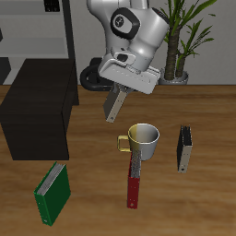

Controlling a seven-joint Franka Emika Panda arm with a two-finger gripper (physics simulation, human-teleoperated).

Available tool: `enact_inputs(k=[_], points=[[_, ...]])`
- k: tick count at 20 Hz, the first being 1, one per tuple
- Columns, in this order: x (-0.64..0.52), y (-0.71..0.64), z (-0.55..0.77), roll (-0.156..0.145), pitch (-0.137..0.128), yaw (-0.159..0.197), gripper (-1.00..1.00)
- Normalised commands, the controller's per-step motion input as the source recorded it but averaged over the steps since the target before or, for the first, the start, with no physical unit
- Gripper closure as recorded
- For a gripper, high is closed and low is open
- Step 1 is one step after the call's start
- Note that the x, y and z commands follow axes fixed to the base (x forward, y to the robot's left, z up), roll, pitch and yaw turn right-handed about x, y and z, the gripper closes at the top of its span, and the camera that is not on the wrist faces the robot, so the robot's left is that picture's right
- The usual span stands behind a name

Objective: Place the right yellow book in the top region of the shelf

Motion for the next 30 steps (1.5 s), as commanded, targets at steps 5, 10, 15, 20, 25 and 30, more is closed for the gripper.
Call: enact_inputs(k=[5,10,15,20,25,30], points=[[-0.12,-0.09,-0.01,-0.208,-0.035,0.122,1.0],[0.0,0.07,-0.29,-0.14,-0.001,0.111,1.0],[0.0,0.02,-0.26,-0.193,-0.016,0.05,1.0],[0.03,-0.09,-0.18,-0.182,-0.027,0.014,1.0],[0.17,-0.35,-0.01,-0.139,-0.02,0.006,1.0],[0.17,-0.48,0.0,-0.142,-0.02,0.001,1.0]])
